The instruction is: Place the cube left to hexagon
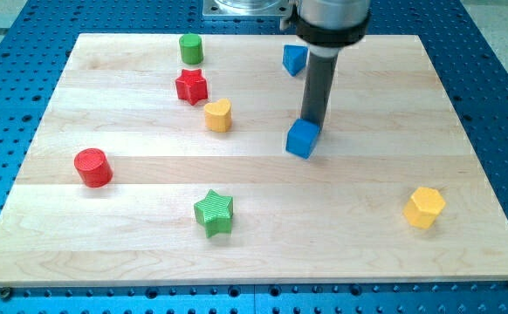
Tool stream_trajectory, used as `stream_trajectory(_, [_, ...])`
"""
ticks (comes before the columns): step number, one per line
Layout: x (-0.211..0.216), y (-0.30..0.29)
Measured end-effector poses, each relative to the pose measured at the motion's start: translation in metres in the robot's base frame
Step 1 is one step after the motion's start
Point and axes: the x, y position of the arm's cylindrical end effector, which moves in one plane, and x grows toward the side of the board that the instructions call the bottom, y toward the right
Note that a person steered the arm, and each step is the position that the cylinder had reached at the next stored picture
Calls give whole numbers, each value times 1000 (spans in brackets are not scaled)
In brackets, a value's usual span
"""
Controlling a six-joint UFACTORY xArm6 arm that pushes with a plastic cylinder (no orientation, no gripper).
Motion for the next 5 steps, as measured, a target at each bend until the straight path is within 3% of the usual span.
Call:
stream_trajectory(1, [46,15])
stream_trajectory(2, [24,-35])
stream_trajectory(4, [42,-81])
stream_trajectory(5, [65,-1])
